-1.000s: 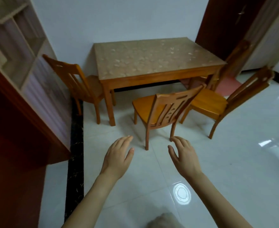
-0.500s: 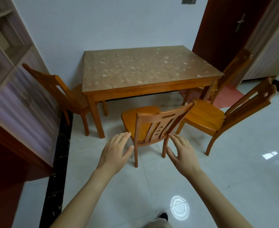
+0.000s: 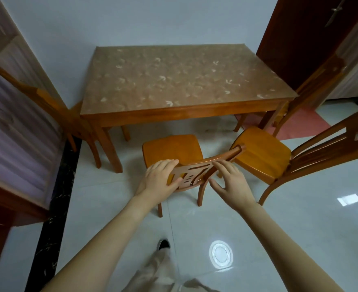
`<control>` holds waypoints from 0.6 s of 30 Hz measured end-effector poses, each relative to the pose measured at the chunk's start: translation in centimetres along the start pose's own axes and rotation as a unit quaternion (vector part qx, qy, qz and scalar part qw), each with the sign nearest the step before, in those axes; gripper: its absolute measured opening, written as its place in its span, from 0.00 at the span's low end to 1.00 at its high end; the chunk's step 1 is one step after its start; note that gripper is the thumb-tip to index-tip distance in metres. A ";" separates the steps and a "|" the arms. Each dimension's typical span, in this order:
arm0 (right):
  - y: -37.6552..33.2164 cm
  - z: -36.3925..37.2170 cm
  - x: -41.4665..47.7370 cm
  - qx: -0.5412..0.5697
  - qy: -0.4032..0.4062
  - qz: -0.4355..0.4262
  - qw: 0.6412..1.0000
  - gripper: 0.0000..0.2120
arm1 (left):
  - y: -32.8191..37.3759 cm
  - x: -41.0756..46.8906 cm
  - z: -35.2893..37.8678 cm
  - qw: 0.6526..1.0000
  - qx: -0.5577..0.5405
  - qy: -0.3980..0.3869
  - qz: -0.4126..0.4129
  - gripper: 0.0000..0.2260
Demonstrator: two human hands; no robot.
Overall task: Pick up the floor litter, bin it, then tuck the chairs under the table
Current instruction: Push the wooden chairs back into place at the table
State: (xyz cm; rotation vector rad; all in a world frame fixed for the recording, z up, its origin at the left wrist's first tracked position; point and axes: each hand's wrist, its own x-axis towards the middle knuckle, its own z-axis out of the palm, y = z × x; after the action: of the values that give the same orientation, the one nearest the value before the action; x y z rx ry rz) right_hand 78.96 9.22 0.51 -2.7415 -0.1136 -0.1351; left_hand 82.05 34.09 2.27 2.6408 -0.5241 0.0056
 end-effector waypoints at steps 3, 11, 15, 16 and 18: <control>1.9 1.2 3.6 -0.010 -0.019 -0.020 1.000 0.25 | -1.1 3.5 2.2 0.999 0.001 -0.036 -0.001 0.26; 6.3 4.5 10.2 -0.032 -0.118 -0.061 0.991 0.27 | -2.5 9.2 7.3 0.989 0.004 -0.149 0.023 0.26; 8.3 5.7 12.2 -0.023 -0.152 -0.066 0.986 0.25 | -3.2 9.6 8.4 0.988 -0.015 -0.154 0.001 0.27; 8.7 5.9 12.6 -0.015 -0.154 -0.068 0.986 0.24 | -3.2 9.6 8.6 0.989 -0.024 -0.145 -0.011 0.27; 9.6 6.1 13.3 0.002 -0.160 -0.079 0.984 0.22 | -3.0 9.8 9.0 0.992 -0.042 -0.115 -0.044 0.25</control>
State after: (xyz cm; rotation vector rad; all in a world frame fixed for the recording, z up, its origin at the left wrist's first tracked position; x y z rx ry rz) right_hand 93.55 3.59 -7.29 -2.7260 -0.4197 0.2640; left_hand 91.51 29.14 -6.22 2.5943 -0.4690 -0.3435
